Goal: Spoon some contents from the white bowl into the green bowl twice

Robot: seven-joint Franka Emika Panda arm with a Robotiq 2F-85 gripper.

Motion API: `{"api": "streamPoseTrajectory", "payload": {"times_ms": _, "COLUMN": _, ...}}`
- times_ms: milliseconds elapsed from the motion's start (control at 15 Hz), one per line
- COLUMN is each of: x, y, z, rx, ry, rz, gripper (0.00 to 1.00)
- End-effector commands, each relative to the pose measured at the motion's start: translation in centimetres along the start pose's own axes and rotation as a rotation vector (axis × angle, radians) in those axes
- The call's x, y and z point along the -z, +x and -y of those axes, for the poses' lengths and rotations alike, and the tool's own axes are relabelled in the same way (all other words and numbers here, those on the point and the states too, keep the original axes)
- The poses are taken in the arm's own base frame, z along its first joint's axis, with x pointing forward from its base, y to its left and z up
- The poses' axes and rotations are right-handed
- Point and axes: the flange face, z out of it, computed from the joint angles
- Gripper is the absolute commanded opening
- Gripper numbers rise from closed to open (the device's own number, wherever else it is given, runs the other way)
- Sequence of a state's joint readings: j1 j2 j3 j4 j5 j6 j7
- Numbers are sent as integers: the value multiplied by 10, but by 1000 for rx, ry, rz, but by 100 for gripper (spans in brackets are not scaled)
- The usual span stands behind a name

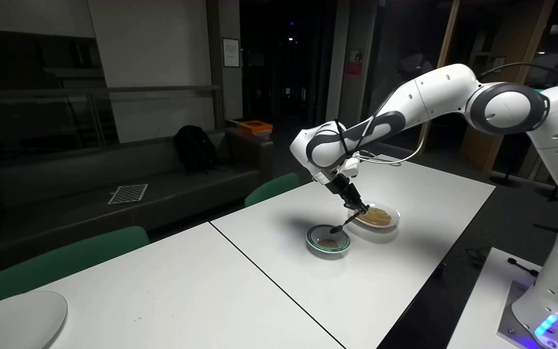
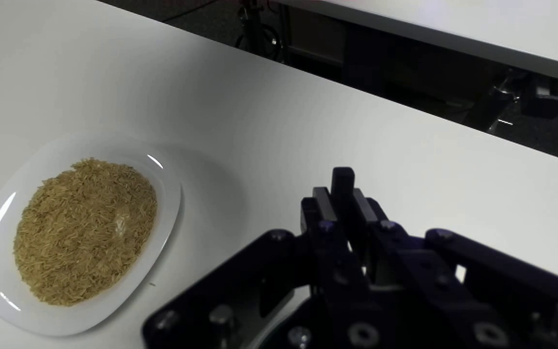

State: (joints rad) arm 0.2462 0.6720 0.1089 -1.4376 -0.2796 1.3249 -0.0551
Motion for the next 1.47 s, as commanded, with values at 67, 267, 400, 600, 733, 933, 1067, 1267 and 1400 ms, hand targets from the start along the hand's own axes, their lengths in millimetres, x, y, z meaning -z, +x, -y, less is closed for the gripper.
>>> {"api": "streamPoseTrajectory", "payload": {"times_ms": 67, "x": 16, "y": -8, "z": -2, "rx": -20, "ry": -12, "rz": 0, "gripper": 3}}
{"api": "streamPoseTrajectory", "payload": {"times_ms": 267, "x": 27, "y": -19, "z": -11, "rx": -22, "ry": 1, "rz": -34, "gripper": 3}}
{"api": "streamPoseTrajectory", "payload": {"times_ms": 400, "x": 34, "y": -30, "z": -22, "rx": -25, "ry": 12, "rz": -63, "gripper": 3}}
{"api": "streamPoseTrajectory", "payload": {"times_ms": 600, "x": 40, "y": -55, "z": -49, "rx": -35, "ry": 42, "rz": -112, "gripper": 3}}
{"api": "streamPoseTrajectory", "payload": {"times_ms": 733, "x": 43, "y": -72, "z": -70, "rx": -45, "ry": 65, "rz": -146, "gripper": 3}}
{"api": "streamPoseTrajectory", "payload": {"times_ms": 933, "x": 42, "y": -103, "z": -104, "rx": -57, "ry": 109, "rz": -207, "gripper": 3}}
{"api": "streamPoseTrajectory", "payload": {"times_ms": 1067, "x": 39, "y": -121, "z": -122, "rx": -59, "ry": 135, "rz": -253, "gripper": 3}}
{"api": "streamPoseTrajectory", "payload": {"times_ms": 1267, "x": 25, "y": -147, "z": -139, "rx": -49, "ry": 164, "rz": -318, "gripper": 3}}
{"api": "streamPoseTrajectory", "payload": {"times_ms": 1400, "x": 13, "y": -162, "z": -146, "rx": -39, "ry": 181, "rz": -351, "gripper": 3}}
